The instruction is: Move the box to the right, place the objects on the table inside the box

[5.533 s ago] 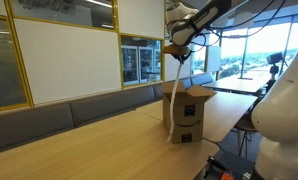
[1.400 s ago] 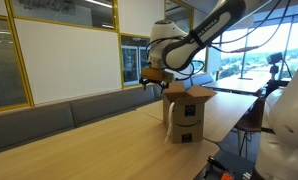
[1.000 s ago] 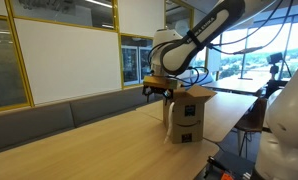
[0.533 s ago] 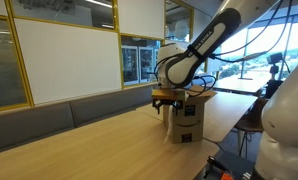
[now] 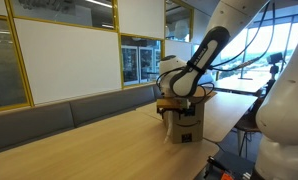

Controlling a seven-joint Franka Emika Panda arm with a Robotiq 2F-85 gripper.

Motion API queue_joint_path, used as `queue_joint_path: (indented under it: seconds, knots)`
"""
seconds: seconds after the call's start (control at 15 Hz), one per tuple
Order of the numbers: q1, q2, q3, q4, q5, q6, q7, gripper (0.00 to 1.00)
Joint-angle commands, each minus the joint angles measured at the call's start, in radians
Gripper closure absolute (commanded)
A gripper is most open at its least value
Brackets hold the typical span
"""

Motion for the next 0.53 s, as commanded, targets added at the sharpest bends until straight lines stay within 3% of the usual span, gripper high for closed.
queue_joint_path:
  seconds: [0.0,0.2,0.27,0.33,0.47]
  knots:
    - [-0.037,0.088,-0.009,0.061,-0.155,0.050,0.097,0.00]
    - [-0.022,0.132,-0.049,0.094,-0.235,0.054,0.150,0.00]
    - [-0.016,0.144,-0.062,0.102,-0.255,0.053,0.163,0.25]
    - [-0.009,0.151,-0.072,0.111,-0.267,0.051,0.170,0.27]
    - [0.003,0.165,-0.089,0.123,-0.280,0.050,0.180,0.42]
